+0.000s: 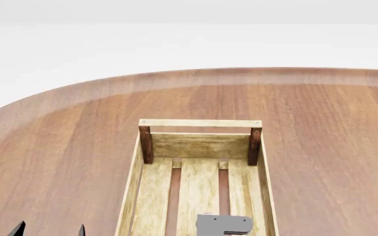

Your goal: Pick up the cream cheese and put it in the tray.

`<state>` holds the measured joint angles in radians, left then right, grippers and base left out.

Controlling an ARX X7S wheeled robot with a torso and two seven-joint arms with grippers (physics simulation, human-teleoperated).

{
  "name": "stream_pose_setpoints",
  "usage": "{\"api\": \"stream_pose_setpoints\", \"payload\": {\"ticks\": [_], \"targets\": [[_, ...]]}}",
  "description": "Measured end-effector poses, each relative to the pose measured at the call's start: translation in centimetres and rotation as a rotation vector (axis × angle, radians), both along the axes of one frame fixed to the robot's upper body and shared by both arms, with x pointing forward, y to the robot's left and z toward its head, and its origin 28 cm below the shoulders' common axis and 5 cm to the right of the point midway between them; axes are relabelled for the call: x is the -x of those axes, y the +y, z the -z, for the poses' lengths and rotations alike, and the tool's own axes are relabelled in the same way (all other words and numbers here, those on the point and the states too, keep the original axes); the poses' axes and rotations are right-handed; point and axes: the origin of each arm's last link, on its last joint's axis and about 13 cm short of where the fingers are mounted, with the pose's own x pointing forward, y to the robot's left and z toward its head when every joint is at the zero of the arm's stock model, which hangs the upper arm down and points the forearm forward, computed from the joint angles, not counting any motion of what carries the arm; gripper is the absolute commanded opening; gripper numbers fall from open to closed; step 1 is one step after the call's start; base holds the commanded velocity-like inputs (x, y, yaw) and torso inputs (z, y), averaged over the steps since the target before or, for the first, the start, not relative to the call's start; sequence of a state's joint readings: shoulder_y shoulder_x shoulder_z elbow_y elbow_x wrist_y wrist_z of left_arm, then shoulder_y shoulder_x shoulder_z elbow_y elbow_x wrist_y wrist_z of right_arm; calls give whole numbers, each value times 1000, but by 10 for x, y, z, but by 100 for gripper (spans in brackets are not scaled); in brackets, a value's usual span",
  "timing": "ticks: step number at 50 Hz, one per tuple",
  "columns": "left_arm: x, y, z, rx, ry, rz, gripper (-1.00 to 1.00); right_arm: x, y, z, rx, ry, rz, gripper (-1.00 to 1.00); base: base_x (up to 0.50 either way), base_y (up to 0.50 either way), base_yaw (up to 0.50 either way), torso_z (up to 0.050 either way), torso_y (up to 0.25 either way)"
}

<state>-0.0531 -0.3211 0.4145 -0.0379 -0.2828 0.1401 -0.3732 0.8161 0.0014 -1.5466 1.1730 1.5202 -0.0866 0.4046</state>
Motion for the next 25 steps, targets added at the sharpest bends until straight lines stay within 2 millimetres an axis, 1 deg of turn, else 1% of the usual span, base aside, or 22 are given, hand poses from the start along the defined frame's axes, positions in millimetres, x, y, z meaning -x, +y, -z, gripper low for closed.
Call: {"api": "stream_pose_setpoints", "payload": {"ticks": [25], "targets": [[0, 0, 0, 0, 0, 1, 100, 5, 0, 4, -4, 45, -20, -100, 0, 0, 0, 0, 0]]}}
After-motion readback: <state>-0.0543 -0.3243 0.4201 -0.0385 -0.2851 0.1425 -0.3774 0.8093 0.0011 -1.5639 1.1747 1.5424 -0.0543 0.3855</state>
